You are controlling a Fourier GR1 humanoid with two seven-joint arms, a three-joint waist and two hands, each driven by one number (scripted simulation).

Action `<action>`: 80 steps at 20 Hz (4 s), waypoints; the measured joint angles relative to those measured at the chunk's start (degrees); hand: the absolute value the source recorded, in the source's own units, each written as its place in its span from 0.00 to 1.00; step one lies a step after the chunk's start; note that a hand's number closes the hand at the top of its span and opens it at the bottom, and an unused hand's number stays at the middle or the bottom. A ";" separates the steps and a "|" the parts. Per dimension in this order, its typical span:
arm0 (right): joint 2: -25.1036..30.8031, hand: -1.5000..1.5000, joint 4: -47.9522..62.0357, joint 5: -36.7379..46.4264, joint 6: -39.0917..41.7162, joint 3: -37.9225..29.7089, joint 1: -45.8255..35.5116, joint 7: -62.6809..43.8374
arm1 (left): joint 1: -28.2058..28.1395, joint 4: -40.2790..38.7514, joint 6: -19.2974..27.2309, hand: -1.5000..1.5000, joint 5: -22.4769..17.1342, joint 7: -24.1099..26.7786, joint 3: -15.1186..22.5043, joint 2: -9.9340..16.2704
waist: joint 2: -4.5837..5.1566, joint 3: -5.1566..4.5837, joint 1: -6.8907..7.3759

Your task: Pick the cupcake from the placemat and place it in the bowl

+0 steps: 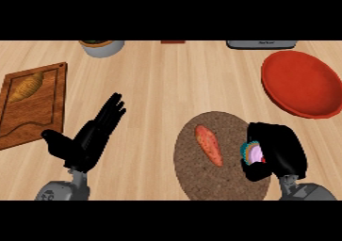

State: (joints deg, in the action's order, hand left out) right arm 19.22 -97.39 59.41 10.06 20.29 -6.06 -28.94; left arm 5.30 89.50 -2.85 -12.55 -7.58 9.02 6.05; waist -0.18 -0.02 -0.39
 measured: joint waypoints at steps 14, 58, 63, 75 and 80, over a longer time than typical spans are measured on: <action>3.52 1.00 -27.40 -5.63 14.09 -14.36 -5.33 -6.84 | 1.68 0.59 -0.63 0.50 -0.10 -2.02 -1.79 -0.37 | 0.07 -0.01 0.19; 12.70 0.00 75.58 -10.87 -23.28 -47.80 -45.71 37.22 | 3.22 -0.45 -2.59 0.50 2.50 -1.80 -0.94 -3.56 | 1.53 0.39 3.64; 10.74 0.00 72.79 -22.66 -23.84 -57.32 -45.54 49.14 | 2.48 -0.01 -2.40 0.50 2.17 -1.93 -1.84 -3.13 | 0.90 0.38 2.16; 7.83 0.00 57.35 -42.11 -2.87 -66.86 -29.61 68.02 | -1.23 0.72 -1.78 0.50 1.78 -1.27 -4.53 -1.72 | -0.94 -0.09 -2.49; 4.33 1.00 46.68 -46.59 5.20 -68.22 -16.37 73.21 | -2.09 1.51 -0.96 0.50 1.97 -1.75 -5.04 -1.59 | -1.38 -0.19 -4.48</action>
State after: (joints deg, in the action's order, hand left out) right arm 23.55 -50.71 12.82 15.25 -47.93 -22.42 44.27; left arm 3.21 91.00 -3.82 -10.58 -9.32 3.97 4.46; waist -1.56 -0.22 -4.88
